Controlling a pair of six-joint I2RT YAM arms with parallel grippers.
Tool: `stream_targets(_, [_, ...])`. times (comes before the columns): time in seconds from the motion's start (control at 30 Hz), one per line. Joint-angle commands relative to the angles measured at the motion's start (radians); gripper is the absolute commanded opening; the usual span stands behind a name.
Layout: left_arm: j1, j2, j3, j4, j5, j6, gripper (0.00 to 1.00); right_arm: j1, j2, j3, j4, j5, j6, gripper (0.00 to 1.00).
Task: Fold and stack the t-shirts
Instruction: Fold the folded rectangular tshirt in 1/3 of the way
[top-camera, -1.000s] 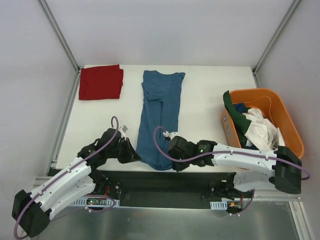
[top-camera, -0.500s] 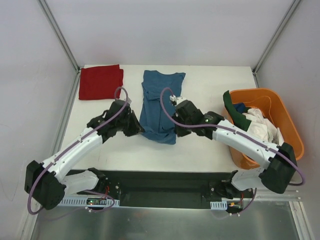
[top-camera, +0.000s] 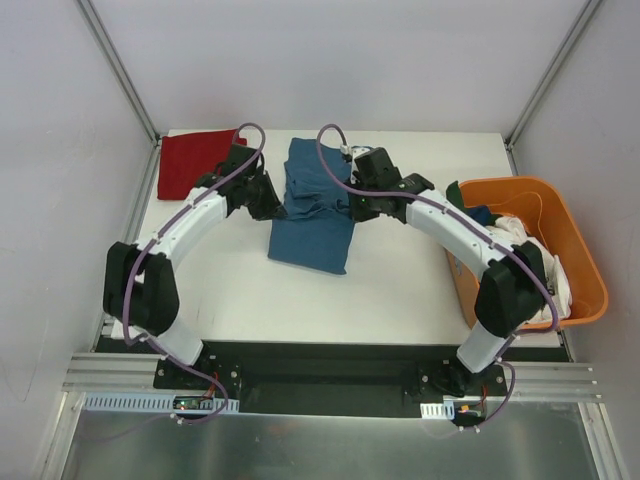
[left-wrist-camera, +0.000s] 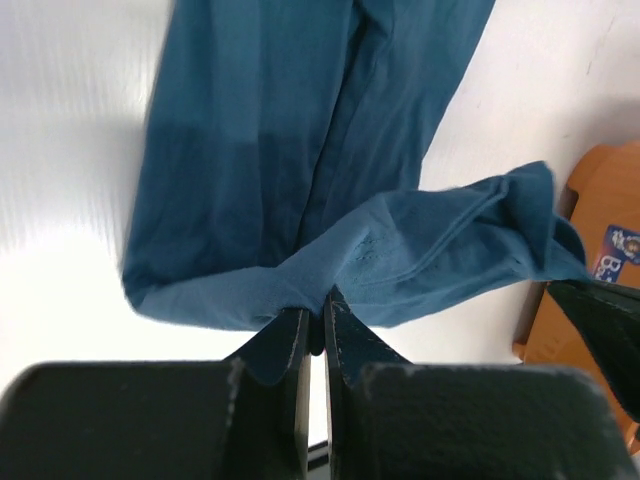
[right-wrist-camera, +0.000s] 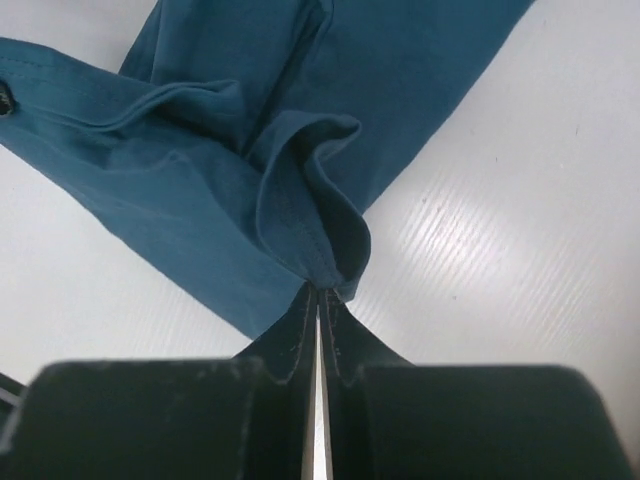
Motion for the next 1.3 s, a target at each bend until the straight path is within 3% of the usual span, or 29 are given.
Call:
stream_targets(0.0, [0.023, 0.104, 0.129, 0.008, 0.069, 0.064, 0.00, -0.046, 0.097, 0.117, 0.030, -0.096, -0.063, 0.01])
stream_targets(0.47, [0.077, 0.397, 0.340, 0.011, 0.155, 0.064, 0.06, -0.190, 0.395, 0.323, 0.047, -0.317, -0.193, 0.04])
stream_targets(0.53, [0.083, 0.420, 0.363, 0.011, 0.158, 0.062, 0.11, -0.208, 0.446, 0.359, 0.048, -0.331, -0.187, 0.05])
stream_targets(0.57, [0.085, 0.437, 0.370, 0.011, 0.158, 0.062, 0.19, -0.215, 0.461, 0.370, 0.048, -0.342, -0.184, 0.06])
stream_targets(0.67, [0.091, 0.451, 0.390, 0.009, 0.161, 0.065, 0.37, -0.236, 0.516, 0.434, 0.022, -0.375, -0.172, 0.17])
stream_targets(0.7, [0.092, 0.447, 0.390, 0.011, 0.161, 0.067, 0.63, -0.241, 0.538, 0.457, -0.027, -0.394, -0.172, 0.26])
stream_targets(0.77, [0.092, 0.419, 0.381, 0.011, 0.161, 0.077, 0.75, -0.248, 0.539, 0.481, -0.058, -0.408, -0.173, 0.36])
stream_targets(0.8, [0.094, 0.407, 0.360, 0.011, 0.160, 0.079, 0.85, -0.248, 0.523, 0.475, -0.071, -0.412, -0.175, 0.49])
stream_targets(0.87, [0.092, 0.358, 0.332, 0.011, 0.161, 0.087, 0.99, -0.250, 0.469, 0.423, -0.073, -0.419, -0.175, 0.56])
stream_targets(0.97, [0.092, 0.275, 0.256, 0.012, 0.161, 0.084, 0.99, -0.247, 0.376, 0.314, -0.047, -0.429, -0.152, 0.77])
stream_targets(1.0, [0.092, 0.252, 0.204, 0.012, 0.160, 0.084, 0.99, -0.244, 0.351, 0.286, -0.030, -0.435, -0.141, 0.96])
stream_targets(1.27, [0.092, -0.050, -0.146, 0.017, 0.074, 0.047, 0.99, -0.155, 0.066, -0.048, 0.077, -0.385, -0.049, 0.96])
